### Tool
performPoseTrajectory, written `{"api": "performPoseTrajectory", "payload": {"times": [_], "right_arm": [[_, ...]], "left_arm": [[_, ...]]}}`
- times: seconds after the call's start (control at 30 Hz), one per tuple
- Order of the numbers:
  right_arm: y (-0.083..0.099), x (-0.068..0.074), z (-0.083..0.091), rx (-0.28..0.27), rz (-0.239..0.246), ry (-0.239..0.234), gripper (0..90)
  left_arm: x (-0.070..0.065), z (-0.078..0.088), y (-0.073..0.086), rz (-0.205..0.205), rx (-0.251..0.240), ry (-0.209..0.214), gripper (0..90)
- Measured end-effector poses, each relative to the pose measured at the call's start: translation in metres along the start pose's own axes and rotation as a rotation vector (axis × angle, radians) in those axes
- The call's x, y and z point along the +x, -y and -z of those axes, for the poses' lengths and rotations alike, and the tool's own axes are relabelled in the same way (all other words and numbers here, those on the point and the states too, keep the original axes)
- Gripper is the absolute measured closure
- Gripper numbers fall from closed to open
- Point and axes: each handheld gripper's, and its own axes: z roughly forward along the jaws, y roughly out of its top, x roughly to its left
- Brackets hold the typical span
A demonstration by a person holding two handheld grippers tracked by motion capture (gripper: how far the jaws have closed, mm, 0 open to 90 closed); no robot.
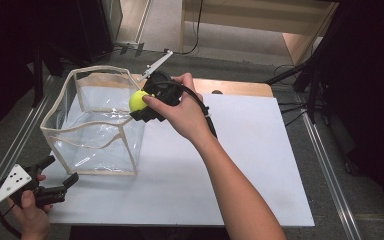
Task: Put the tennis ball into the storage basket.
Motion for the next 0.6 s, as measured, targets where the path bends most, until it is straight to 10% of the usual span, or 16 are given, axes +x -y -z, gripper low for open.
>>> {"api": "performPoseTrajectory", "payload": {"times": [0.6], "right_arm": [[-0.022,0.001,-0.007,-0.003,0.017,-0.010,23.6]], "left_arm": [[0.000,0.000,0.000,0.010,-0.006,0.002,0.0]]}}
